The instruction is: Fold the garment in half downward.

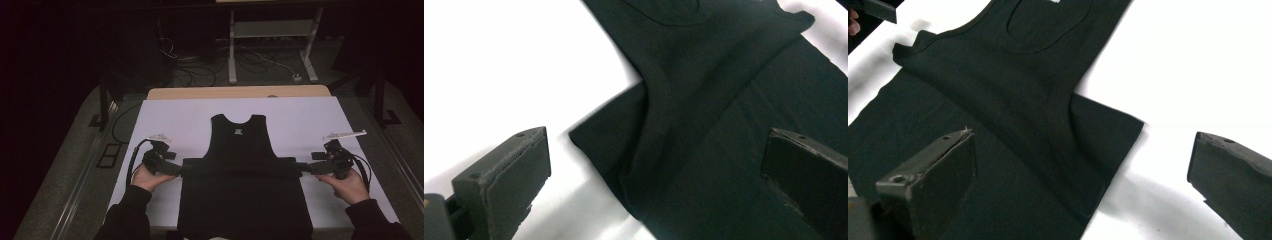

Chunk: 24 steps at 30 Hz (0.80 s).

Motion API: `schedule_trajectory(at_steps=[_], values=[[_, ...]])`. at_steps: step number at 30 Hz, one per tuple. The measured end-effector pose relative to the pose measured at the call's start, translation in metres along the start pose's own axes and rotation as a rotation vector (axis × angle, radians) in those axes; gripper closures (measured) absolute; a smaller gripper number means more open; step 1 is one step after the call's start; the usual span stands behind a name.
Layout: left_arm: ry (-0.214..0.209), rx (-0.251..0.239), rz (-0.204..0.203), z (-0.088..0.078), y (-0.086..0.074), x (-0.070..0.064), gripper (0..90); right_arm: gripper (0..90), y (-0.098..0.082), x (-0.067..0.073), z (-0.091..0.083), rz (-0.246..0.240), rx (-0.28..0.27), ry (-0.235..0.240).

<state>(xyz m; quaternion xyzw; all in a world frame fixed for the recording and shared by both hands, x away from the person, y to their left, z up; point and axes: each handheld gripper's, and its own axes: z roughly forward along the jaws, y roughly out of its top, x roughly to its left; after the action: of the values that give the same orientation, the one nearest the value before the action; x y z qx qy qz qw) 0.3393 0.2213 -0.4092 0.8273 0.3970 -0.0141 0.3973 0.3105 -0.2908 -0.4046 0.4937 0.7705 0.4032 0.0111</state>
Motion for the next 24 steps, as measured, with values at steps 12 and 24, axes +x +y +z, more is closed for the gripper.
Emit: schedule_trajectory(at_steps=[12,24], values=[[0.023,-0.002,0.037,-0.007,0.013,-0.002,0.0,0.0,0.010,-0.003,-0.004,-0.012,-0.015,-0.015],[0.004,-0.014,0.052,-0.015,0.031,-0.002,0.0,0.0,0.021,-0.008,-0.010,-0.014,-0.032,-0.014]])
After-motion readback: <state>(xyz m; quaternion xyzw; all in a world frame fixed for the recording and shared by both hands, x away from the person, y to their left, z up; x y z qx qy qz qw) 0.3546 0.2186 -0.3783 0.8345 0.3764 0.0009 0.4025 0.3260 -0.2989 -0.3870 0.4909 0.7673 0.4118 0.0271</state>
